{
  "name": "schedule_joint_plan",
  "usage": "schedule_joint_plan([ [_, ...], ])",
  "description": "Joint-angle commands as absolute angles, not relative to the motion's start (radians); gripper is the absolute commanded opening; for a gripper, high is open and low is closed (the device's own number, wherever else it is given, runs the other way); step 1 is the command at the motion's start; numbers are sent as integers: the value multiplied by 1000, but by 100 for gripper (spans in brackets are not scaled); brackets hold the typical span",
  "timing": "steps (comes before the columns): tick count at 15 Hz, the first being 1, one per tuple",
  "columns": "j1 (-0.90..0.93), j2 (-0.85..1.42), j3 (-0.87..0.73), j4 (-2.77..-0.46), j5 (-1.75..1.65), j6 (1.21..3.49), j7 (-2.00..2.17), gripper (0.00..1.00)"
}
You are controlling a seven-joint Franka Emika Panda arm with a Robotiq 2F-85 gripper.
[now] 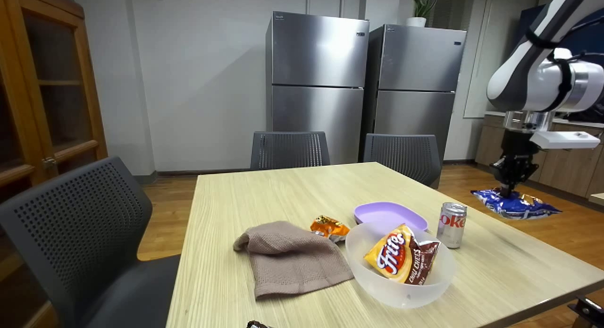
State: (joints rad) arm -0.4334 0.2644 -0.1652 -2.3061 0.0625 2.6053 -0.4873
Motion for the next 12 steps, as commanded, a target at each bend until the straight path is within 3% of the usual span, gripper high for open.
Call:
schedule_joint_plan([
  [1, -417, 121, -162, -2384, 99, 2552, -527, 0],
  [12, -200, -142, -157, -2519, 143, 2506, -512, 0],
])
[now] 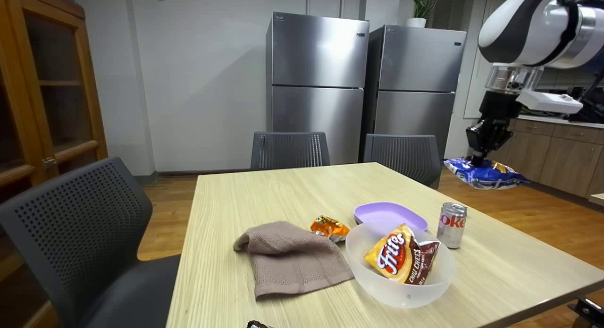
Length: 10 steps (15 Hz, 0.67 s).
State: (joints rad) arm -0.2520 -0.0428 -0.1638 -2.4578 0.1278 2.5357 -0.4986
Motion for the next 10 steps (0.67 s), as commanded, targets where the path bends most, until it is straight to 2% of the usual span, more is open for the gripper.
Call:
schedule_joint_plan([
  [1, -176, -162, -155, -2535, 144, 2507, -514, 0],
  [10, 22, -245, -102, -2628, 182, 2530, -470, 0],
])
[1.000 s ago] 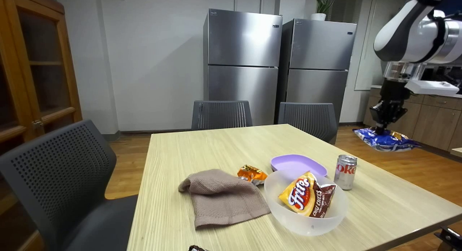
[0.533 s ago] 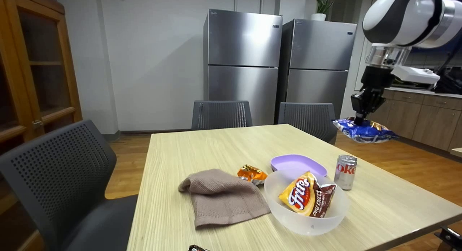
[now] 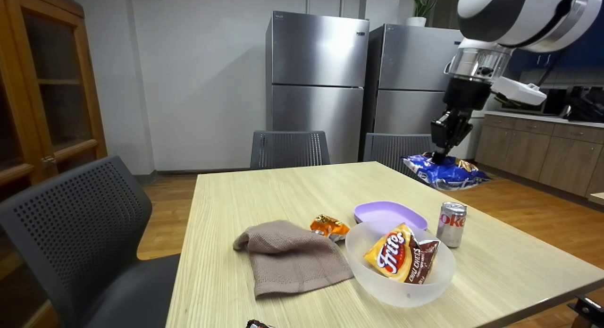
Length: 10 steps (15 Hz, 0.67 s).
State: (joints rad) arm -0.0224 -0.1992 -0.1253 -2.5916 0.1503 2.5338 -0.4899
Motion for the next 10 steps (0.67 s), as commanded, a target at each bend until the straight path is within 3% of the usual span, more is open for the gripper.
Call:
schedule_joint_plan([
  [1, 40, -244, -95, -2633, 193, 2531, -466, 0],
  [10, 112, -179, -6, -2654, 217, 2586, -233, 0],
])
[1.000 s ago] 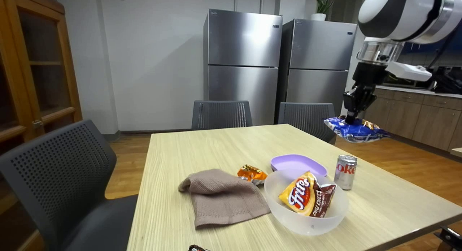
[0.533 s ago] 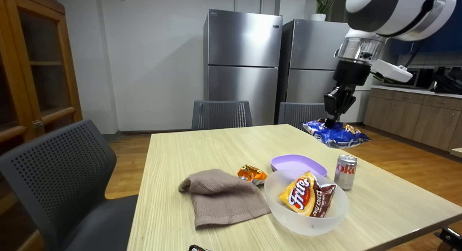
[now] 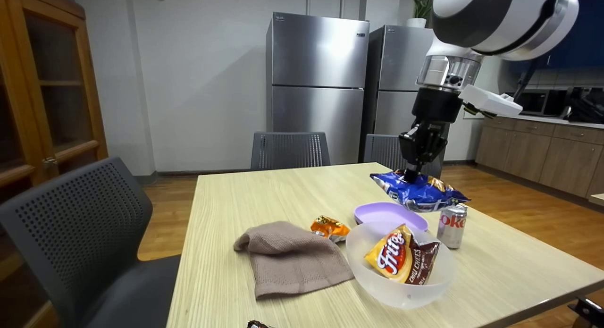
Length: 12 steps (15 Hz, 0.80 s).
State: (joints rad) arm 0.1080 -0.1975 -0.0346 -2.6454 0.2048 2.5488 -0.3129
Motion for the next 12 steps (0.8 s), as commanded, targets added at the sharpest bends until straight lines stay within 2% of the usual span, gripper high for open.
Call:
schedule_joint_plan([
  [1, 112, -170, 0, -2654, 217, 2591, -211, 0],
  [12, 109, -87, 33, -2648, 239, 2601, -23, 0],
])
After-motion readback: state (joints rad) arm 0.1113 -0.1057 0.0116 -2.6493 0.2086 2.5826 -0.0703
